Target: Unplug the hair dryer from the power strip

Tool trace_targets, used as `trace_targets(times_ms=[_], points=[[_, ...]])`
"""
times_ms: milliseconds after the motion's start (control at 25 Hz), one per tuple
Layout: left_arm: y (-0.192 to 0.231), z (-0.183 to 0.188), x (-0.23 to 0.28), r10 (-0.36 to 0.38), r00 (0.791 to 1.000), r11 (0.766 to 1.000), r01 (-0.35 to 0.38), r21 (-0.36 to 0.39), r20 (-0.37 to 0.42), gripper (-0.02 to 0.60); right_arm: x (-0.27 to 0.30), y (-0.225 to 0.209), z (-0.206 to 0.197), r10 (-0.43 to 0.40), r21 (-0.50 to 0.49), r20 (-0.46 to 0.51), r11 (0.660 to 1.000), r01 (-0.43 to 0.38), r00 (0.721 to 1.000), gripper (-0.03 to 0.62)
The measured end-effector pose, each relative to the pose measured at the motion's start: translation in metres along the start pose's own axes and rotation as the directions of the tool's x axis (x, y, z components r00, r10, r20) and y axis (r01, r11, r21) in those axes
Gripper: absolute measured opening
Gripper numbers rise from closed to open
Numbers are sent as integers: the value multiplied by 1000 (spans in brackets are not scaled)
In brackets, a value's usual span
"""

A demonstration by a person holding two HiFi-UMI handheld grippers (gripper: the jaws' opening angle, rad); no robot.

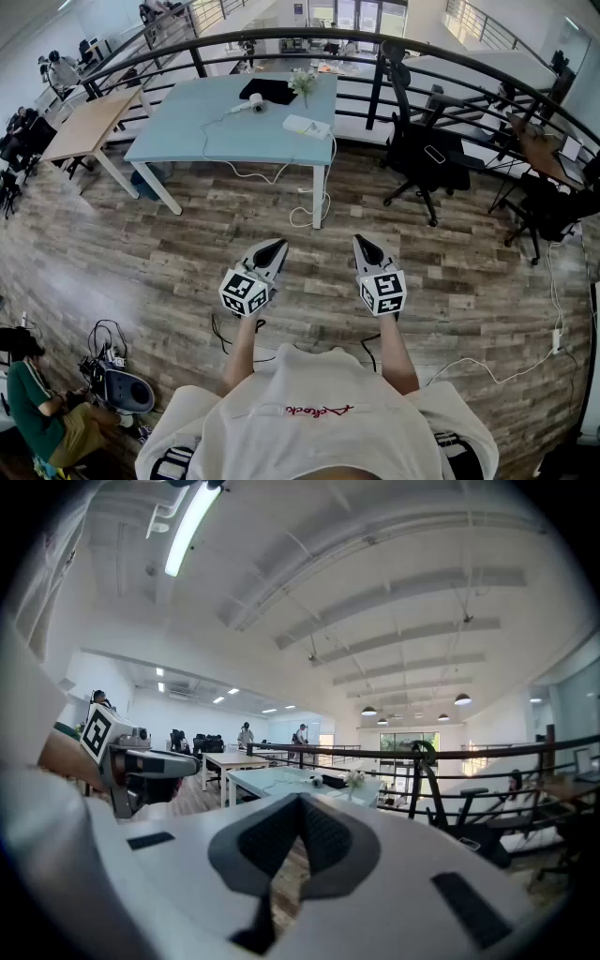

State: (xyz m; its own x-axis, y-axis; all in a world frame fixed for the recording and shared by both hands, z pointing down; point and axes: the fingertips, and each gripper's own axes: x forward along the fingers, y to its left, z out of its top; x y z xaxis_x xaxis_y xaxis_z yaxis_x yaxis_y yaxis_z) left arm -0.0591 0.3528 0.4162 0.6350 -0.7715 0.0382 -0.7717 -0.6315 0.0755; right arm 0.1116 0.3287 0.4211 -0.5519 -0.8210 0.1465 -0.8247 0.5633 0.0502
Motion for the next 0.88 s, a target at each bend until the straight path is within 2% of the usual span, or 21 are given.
trace_targets(times_ms=[880], points=[[-46, -2, 34, 39, 999, 999, -38, 20, -20, 14, -29, -34, -9, 75, -24, 29, 997, -74, 997, 17]])
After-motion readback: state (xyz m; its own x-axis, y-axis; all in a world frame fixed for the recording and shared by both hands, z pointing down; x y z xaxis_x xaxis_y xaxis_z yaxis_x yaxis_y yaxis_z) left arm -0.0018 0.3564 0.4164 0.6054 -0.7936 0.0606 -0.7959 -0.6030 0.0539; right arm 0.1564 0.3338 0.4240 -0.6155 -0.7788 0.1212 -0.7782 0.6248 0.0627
